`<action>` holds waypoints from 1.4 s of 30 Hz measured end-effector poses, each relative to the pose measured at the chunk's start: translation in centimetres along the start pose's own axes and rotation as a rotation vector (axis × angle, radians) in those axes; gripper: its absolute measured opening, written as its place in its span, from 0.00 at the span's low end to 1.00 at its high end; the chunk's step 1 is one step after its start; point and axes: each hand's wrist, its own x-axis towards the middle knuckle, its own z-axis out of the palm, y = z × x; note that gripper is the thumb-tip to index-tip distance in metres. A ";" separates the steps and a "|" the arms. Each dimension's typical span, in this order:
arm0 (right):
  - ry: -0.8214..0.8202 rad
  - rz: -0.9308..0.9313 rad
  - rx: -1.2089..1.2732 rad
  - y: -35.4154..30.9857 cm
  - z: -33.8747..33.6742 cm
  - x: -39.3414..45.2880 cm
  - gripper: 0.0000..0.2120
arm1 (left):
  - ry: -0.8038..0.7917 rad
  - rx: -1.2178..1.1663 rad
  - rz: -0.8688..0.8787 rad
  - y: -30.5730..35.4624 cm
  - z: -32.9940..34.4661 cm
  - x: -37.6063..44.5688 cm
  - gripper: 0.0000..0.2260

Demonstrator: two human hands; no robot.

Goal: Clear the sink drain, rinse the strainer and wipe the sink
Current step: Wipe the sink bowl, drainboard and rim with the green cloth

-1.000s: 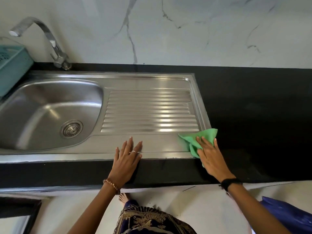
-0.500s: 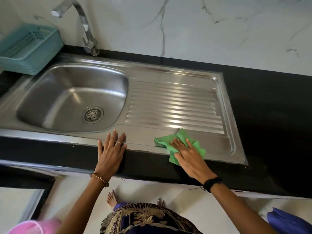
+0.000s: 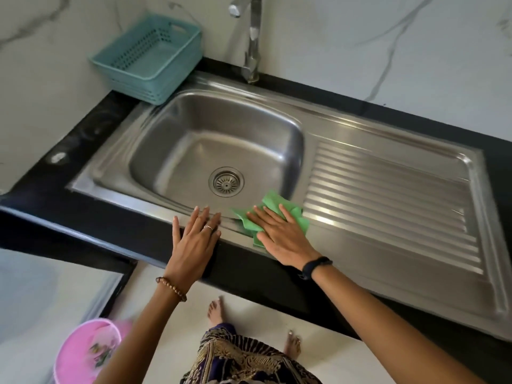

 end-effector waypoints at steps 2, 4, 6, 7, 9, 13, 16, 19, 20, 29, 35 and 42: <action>0.006 0.021 0.022 -1.3 0.1 1.7 0.22 | -0.031 0.021 0.006 -1.9 -0.8 1.0 0.21; -0.001 0.013 0.033 -1.8 0.1 1.8 0.22 | -0.062 0.068 0.030 -3.7 -1.7 2.0 0.22; -0.021 -0.014 0.048 -1.5 0.0 0.4 0.23 | -0.073 0.080 0.056 -5.3 -2.3 3.0 0.22; -0.038 -0.020 0.056 -1.1 -0.1 -0.6 0.23 | -0.090 0.066 0.059 -5.9 -2.5 3.4 0.22; -0.075 -0.010 0.077 0.1 -0.5 -3.0 0.23 | -0.138 0.049 0.062 -6.7 -2.7 3.8 0.22; -0.116 0.060 0.131 2.0 -1.5 -7.1 0.24 | -0.134 0.059 0.065 -6.8 -2.6 3.7 0.21; -0.169 0.078 0.117 2.0 -1.7 -7.3 0.25 | -0.120 0.076 0.072 -6.8 -2.5 3.7 0.23; -0.206 0.042 0.099 0.5 -1.5 -4.7 0.25 | -0.162 -0.033 0.069 -6.9 -2.7 3.9 0.25; -0.206 0.020 0.077 -0.2 -1.3 -3.5 0.25 | -0.178 -0.070 0.065 -7.2 -2.9 3.9 0.25; -0.223 -0.186 0.157 -11.6 -0.7 11.4 0.24 | -0.106 0.001 -0.150 -13.4 -7.2 4.0 0.22; -0.168 -0.218 0.174 -10.9 -0.7 9.8 0.25 | -0.133 -0.019 -0.149 -14.8 -8.0 4.8 0.19; -0.212 -0.095 0.070 -1.6 -0.4 0.7 0.25 | -0.069 -0.051 -0.146 -14.8 -7.1 4.3 0.20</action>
